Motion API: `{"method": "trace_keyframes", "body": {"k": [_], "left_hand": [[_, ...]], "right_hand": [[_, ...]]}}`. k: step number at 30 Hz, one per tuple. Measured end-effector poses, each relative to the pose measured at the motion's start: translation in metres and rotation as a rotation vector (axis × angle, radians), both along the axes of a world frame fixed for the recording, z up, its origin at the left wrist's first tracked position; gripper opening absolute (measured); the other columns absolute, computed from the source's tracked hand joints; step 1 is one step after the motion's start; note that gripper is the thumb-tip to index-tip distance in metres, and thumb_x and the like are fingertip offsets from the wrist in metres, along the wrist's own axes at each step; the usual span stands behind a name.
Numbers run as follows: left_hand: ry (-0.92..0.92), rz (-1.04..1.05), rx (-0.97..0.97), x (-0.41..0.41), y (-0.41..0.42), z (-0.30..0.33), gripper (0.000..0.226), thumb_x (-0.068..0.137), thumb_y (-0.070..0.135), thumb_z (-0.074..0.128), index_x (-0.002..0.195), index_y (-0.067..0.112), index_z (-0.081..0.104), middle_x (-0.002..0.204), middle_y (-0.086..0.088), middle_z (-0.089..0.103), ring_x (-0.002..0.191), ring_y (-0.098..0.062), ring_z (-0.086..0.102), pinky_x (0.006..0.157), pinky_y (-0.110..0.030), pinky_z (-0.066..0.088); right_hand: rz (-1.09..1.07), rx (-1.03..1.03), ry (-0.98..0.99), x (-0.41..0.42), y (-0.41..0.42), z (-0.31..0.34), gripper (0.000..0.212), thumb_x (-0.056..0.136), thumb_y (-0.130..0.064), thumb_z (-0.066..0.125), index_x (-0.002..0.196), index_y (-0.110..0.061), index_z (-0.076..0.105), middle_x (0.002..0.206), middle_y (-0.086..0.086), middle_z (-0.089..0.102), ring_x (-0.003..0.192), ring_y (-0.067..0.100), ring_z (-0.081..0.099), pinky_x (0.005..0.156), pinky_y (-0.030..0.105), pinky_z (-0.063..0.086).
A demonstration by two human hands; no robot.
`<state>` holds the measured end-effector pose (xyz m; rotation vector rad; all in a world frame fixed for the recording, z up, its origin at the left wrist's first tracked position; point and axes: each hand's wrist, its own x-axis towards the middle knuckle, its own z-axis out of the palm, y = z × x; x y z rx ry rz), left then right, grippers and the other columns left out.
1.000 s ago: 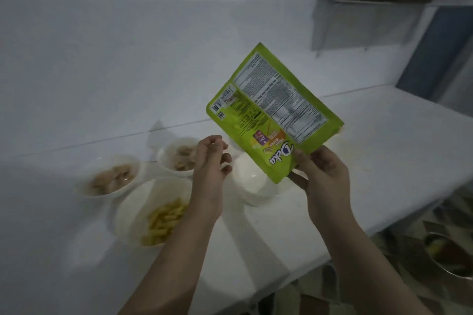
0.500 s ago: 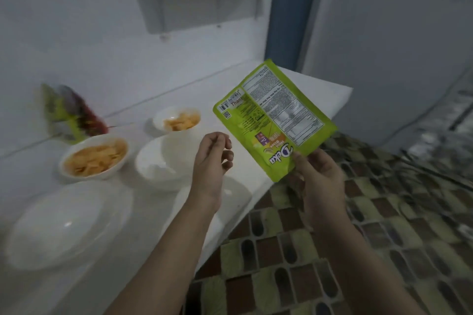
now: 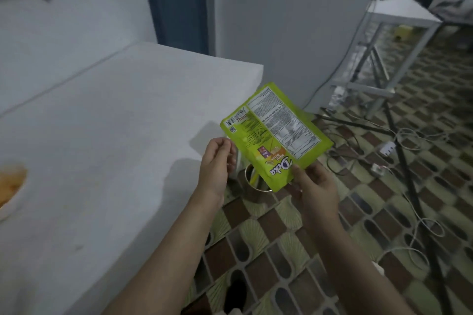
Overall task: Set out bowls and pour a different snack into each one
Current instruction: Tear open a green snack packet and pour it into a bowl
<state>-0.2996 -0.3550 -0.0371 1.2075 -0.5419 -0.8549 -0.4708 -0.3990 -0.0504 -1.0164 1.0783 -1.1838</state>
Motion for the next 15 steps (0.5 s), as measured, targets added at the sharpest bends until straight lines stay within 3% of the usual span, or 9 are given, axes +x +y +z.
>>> {"method": "trace_keyframes", "body": {"k": [1, 3, 5, 8, 10, 13, 15], "left_hand": [[0.007, -0.009, 0.010, 0.000, -0.020, -0.005, 0.019, 0.102, 0.013, 0.044, 0.086, 0.014, 0.053, 0.068, 0.008, 0.053, 0.056, -0.007, 0.043, 0.053, -0.019, 0.035], [0.000, -0.044, 0.062, 0.000, -0.067, -0.025, 0.019, 0.102, 0.013, 0.045, 0.086, 0.015, 0.054, 0.071, 0.006, 0.053, 0.057, -0.006, 0.045, 0.055, -0.020, 0.036], [-0.008, -0.089, 0.133, -0.001, -0.110, -0.046, 0.019, 0.102, 0.015, 0.045, 0.086, 0.016, 0.055, 0.072, 0.005, 0.052, 0.058, -0.007, 0.045, 0.055, -0.019, 0.037], [-0.012, -0.122, 0.209, -0.002, -0.174, -0.079, 0.022, 0.102, 0.015, 0.044, 0.084, 0.015, 0.055, 0.070, 0.003, 0.050, 0.055, -0.006, 0.043, 0.050, -0.018, 0.036], [-0.014, -0.141, 0.267, -0.002, -0.214, -0.106, 0.023, 0.103, 0.015, 0.043, 0.082, 0.015, 0.053, 0.069, 0.002, 0.048, 0.055, -0.008, 0.041, 0.050, -0.020, 0.033], [-0.035, -0.149, 0.388, -0.001, -0.262, -0.157, 0.022, 0.103, 0.020, 0.042, 0.084, 0.014, 0.052, 0.067, 0.000, 0.047, 0.054, -0.010, 0.040, 0.048, -0.019, 0.035], [-0.050, -0.135, 0.473, -0.001, -0.285, -0.193, 0.019, 0.103, 0.023, 0.043, 0.093, 0.014, 0.055, 0.069, 0.000, 0.048, 0.057, -0.010, 0.043, 0.050, -0.018, 0.037]], "right_hand": [[-0.014, 0.025, 0.012, -0.001, -0.016, -0.008, 0.011, 0.094, -0.005, 0.062, 0.103, 0.000, 0.065, 0.089, 0.008, 0.071, 0.082, 0.028, 0.064, 0.078, 0.049, 0.056], [-0.060, 0.088, 0.040, -0.002, -0.053, -0.026, 0.012, 0.096, -0.005, 0.060, 0.105, 0.001, 0.064, 0.092, 0.011, 0.070, 0.085, 0.029, 0.066, 0.068, 0.039, 0.059], [-0.120, 0.145, 0.068, -0.001, -0.087, -0.045, 0.011, 0.097, -0.004, 0.058, 0.105, 0.002, 0.062, 0.092, 0.013, 0.067, 0.083, 0.026, 0.067, 0.058, 0.025, 0.057], [-0.184, 0.167, 0.171, -0.001, -0.139, -0.080, 0.010, 0.096, -0.004, 0.058, 0.104, -0.002, 0.063, 0.089, 0.010, 0.069, 0.075, 0.019, 0.069, 0.054, 0.018, 0.055], [-0.200, 0.188, 0.273, -0.005, -0.175, -0.113, 0.014, 0.095, -0.005, 0.059, 0.107, -0.008, 0.065, 0.085, 0.004, 0.072, 0.072, 0.012, 0.072, 0.058, 0.021, 0.057], [-0.172, 0.269, 0.448, -0.013, -0.228, -0.169, 0.029, 0.093, -0.017, 0.062, 0.121, -0.019, 0.065, 0.090, 0.002, 0.076, 0.076, 0.017, 0.074, 0.071, 0.040, 0.063], [-0.115, 0.295, 0.580, -0.018, -0.260, -0.209, 0.036, 0.091, -0.023, 0.062, 0.128, -0.024, 0.063, 0.090, 0.000, 0.075, 0.074, 0.018, 0.073, 0.071, 0.046, 0.063]]}}
